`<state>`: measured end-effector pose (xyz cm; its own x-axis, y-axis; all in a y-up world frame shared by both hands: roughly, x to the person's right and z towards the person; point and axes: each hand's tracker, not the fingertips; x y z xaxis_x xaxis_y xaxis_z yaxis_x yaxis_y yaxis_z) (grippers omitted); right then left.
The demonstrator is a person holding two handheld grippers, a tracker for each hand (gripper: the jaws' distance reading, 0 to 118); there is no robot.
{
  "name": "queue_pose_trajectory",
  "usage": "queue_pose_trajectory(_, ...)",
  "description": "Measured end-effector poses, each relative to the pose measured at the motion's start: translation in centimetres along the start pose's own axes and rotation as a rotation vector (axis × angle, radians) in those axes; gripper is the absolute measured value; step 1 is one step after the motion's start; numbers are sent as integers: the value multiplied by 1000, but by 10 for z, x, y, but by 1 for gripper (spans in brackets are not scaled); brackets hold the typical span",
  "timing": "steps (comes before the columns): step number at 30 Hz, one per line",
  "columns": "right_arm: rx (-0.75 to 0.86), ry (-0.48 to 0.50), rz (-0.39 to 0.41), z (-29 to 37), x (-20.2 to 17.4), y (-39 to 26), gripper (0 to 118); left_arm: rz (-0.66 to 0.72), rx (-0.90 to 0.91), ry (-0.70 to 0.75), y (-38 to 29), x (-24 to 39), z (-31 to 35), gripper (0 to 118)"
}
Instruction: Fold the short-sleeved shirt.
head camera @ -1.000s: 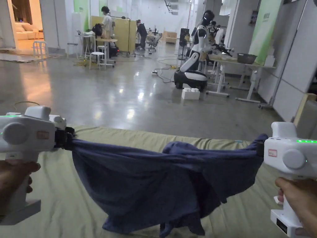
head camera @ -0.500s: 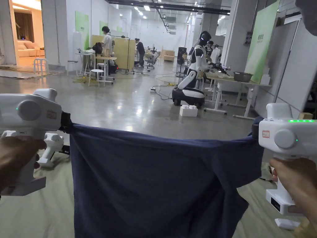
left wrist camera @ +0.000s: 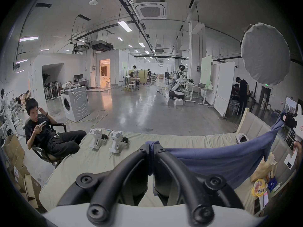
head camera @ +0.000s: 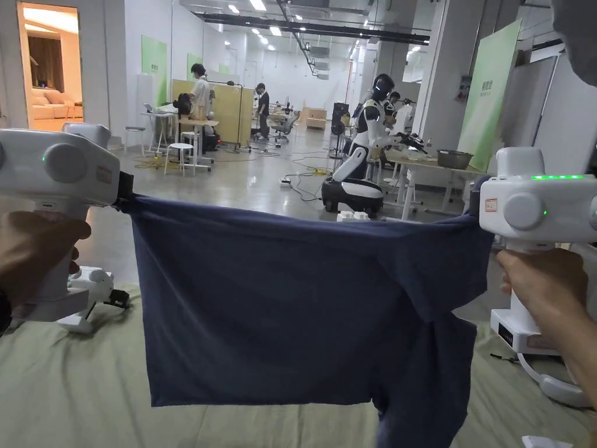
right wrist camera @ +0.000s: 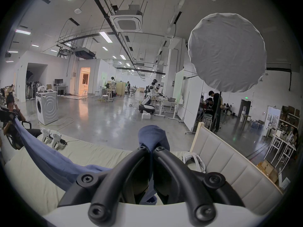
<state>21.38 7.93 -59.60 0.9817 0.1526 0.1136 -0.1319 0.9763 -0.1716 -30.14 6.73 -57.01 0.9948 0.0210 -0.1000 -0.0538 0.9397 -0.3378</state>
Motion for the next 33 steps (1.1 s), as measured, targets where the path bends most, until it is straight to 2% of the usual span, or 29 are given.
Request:
queue_pose_trajectory(4,-21,17,3,5,-6,-32,5,-9,-21,2,-30,-4,-5,7)
queue_pose_trajectory(10,-97,50,21,30,-12,-107,5,-2,-81,-24,-112,-14,1,7)
queue_pose_trajectory(15,-136,78,-1,63,-6,-170,5,-1,-121,-41,-184,-18,34,7)
queue_pose_trajectory(21,-161,100,18,125,-3,-222,5,28,-141,-37,-252,-29,90,7)
queue_pose_trajectory(24,-162,98,24,159,-1,-241,5,42,-162,-41,-278,-35,119,7)
queue_pose_trajectory(28,-185,125,-11,197,2,-258,5,46,-189,-44,-303,-41,153,7)
queue_pose_trajectory(33,-254,138,-21,226,0,-282,5,61,-239,-33,-330,-42,175,7)
